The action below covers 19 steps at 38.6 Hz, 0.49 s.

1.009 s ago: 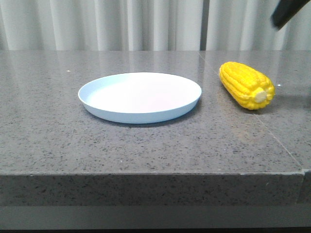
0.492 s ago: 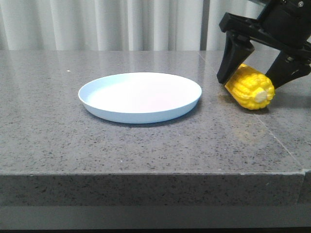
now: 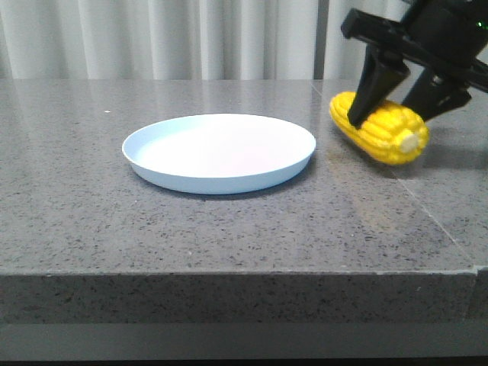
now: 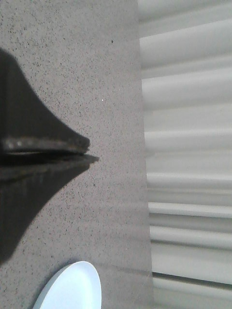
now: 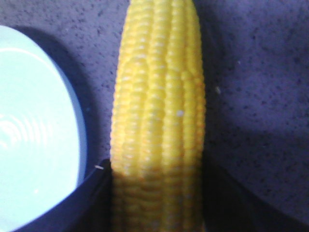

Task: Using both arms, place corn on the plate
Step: 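Lift the corn with the right gripper and carry it over the plate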

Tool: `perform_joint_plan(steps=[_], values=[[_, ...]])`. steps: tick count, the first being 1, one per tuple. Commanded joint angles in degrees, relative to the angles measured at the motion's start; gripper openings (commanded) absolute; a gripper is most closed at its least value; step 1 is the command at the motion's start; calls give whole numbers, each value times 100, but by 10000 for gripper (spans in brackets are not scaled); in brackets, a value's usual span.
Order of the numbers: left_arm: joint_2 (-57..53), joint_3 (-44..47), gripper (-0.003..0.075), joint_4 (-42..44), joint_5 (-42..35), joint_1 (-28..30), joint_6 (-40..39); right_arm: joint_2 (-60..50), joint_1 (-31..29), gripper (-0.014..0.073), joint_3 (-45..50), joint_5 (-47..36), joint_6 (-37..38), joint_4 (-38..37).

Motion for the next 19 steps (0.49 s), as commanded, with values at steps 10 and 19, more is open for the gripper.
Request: perform_joint_plan(steps=[10, 19], values=[[75, -142, -20, 37, -456, 6, -31, -326, 769, 150, -918, -330, -26, 615], [75, -142, -20, 37, -456, 6, -31, -28, 1393, 150, -918, -669, -26, 646]])
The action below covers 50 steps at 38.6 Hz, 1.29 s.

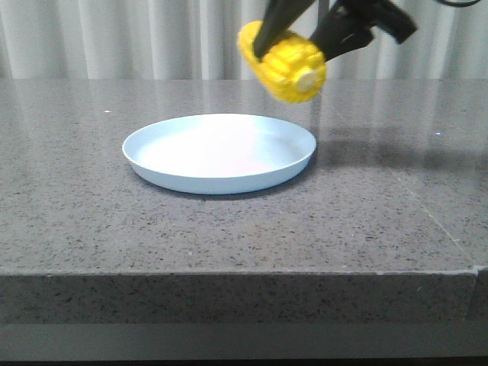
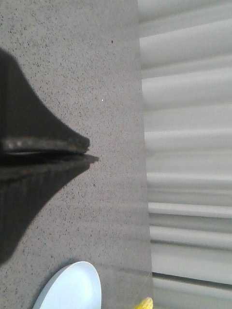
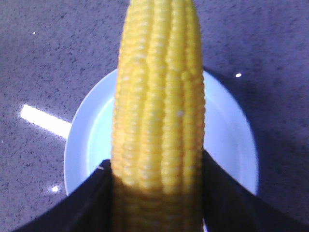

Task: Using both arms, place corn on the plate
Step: 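Lift the corn with the right gripper and carry it over the plate, then release the corn onto the plate and raise the right gripper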

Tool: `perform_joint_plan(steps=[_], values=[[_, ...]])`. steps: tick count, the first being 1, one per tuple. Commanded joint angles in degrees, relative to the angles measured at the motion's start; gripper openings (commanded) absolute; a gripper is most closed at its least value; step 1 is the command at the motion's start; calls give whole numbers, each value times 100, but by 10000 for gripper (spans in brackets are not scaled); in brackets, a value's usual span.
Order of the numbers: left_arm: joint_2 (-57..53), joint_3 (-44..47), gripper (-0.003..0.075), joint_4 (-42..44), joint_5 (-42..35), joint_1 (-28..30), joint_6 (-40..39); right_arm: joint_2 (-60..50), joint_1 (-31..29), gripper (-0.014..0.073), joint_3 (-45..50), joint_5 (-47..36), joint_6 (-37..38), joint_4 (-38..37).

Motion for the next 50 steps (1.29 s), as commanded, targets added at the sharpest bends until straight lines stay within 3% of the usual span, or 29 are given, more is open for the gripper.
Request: perform_joint_plan(steps=[1, 12, 16, 22, 25, 36, 41, 50], values=[[75, -142, -20, 37, -456, 6, -31, -28, 191, 150, -191, -316, -26, 176], [75, -142, -20, 37, -456, 6, -31, 456, 415, 168, -191, -274, -26, 182], [75, -142, -20, 37, -456, 6, -31, 455, 415, 284, -191, -248, -26, 182], [75, -142, -20, 37, -456, 6, -31, 383, 415, 550, -224, -248, -26, 182], [75, -142, -20, 37, -456, 6, -31, 318, 415, 621, -288, -242, -40, 158], [75, -142, -20, 37, -456, 6, -31, -133, 398, 630, -958, 74, -56, -432], [75, -142, -20, 37, -456, 6, -31, -203, 398, 503, -1128, 290, -68, -551], [75, -142, -20, 37, -456, 6, -31, -222, 398, 69, -1125, 313, -68, -972]])
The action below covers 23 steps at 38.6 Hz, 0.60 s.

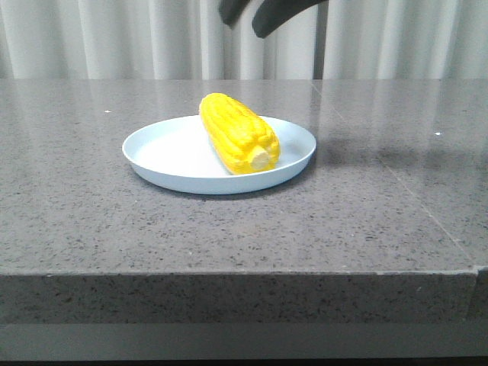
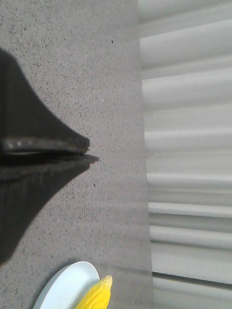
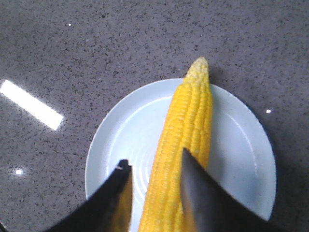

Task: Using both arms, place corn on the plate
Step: 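Release the corn onto the plate and raise the right gripper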

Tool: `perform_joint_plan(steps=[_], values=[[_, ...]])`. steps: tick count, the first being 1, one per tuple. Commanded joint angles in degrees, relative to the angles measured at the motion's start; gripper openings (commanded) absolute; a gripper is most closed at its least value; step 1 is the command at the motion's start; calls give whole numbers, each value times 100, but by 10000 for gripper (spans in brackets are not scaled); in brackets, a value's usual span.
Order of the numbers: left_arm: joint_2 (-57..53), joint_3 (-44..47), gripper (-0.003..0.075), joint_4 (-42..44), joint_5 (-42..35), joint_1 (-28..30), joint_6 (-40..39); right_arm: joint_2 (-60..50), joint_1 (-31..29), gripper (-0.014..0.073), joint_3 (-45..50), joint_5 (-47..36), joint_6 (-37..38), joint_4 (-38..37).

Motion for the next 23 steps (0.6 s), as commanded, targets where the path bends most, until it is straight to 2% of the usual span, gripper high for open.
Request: perform_joint_plan(steps=[1, 4, 11, 16, 23], values=[[75, -142, -20, 37, -456, 6, -31, -283, -16, 41, -205, -196, -55, -155], [75, -142, -20, 37, -456, 6, -31, -327, -46, -27, -205, -195, -55, -416], [75, -142, -20, 37, -456, 6, -31, -558, -482, -38, -205, 88, 4, -693], [75, -142, -20, 37, -456, 6, -31, -834, -1115, -38, -115, 429, 263, -937], [75, -142, -20, 37, -456, 6, -31, -1618, -2063, -41, 669, 282, 463, -1392]])
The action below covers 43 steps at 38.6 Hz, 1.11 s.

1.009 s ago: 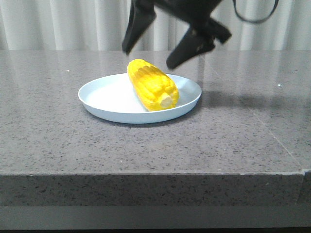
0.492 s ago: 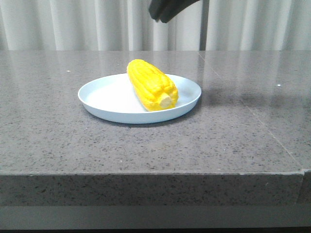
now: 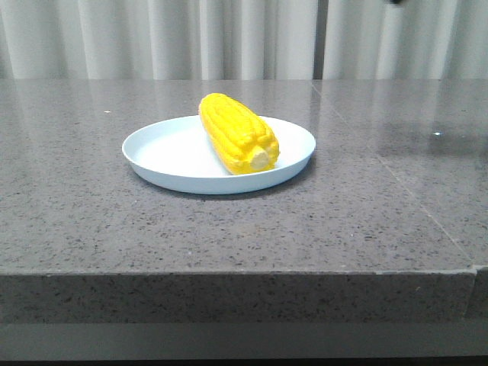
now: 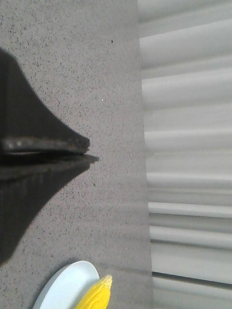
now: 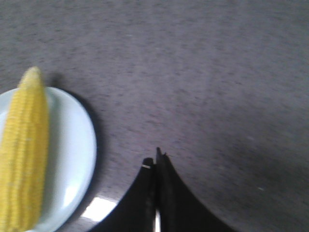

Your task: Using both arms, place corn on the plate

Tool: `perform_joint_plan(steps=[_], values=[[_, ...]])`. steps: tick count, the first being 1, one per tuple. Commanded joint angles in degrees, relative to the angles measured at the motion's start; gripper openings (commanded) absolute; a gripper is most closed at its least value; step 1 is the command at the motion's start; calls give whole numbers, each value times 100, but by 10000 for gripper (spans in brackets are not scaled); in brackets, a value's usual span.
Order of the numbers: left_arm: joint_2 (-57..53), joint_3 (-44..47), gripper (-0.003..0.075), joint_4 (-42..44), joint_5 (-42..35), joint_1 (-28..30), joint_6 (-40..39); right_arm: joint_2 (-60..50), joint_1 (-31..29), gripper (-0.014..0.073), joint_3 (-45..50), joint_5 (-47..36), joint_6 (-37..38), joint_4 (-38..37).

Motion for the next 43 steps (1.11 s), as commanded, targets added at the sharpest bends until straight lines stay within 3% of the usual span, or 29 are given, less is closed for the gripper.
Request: perform_joint_plan(steps=[1, 6, 15, 21, 32, 43], values=[[75, -142, -20, 37, -456, 6, -31, -716, -497, -41, 396, -374, 57, -156], [75, -142, -20, 37, -456, 6, -31, -1515, -764, -41, 1524, -1024, 25, -206], [75, -142, -20, 37, -456, 6, -31, -3357, -742, -41, 3832, -3046, 9, -370], [75, -142, -20, 37, -456, 6, -31, -4687, -742, -41, 4924, -3797, 6, -370], [75, -142, -20, 37, -456, 6, -31, -6900, -742, -41, 5808, -3629, 6, -370], [75, -142, -20, 37, -456, 6, -31, -7401, -742, -41, 5998, -3492, 6, -370]])
